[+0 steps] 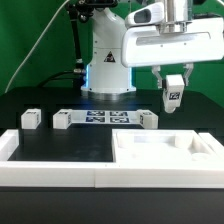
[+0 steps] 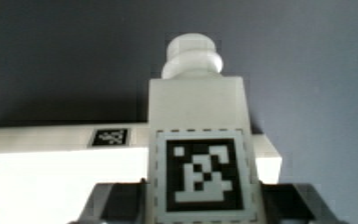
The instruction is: Assemble one leg
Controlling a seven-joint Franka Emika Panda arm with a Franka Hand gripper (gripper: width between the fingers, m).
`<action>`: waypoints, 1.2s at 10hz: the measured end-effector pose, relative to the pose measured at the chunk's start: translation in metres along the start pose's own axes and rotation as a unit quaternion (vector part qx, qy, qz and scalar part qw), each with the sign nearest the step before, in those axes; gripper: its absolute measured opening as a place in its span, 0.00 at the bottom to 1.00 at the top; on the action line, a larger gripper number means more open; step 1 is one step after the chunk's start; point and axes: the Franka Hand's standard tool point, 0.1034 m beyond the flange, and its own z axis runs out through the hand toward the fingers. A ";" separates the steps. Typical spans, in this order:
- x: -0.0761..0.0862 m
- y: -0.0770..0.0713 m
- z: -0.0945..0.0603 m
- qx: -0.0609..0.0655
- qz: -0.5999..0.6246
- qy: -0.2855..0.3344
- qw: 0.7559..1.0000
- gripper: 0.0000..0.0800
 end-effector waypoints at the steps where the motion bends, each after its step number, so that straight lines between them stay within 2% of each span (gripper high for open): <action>1: 0.011 -0.001 0.000 0.002 -0.010 0.044 0.999 0.36; 2: 0.018 -0.004 -0.001 0.003 -0.020 0.065 0.998 0.36; 4: 0.046 -0.003 -0.008 0.002 -0.064 0.074 0.995 0.36; 8: 0.045 -0.002 -0.006 0.002 -0.062 0.073 0.995 0.36; 9: 0.055 -0.001 -0.004 0.002 -0.069 0.074 0.995 0.36; 12: 0.111 -0.018 -0.006 0.015 -0.074 0.086 0.993 0.36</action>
Offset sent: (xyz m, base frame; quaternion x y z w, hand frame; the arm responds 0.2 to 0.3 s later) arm 0.0502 -0.0067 0.0169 0.0014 0.0119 -0.0919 0.9957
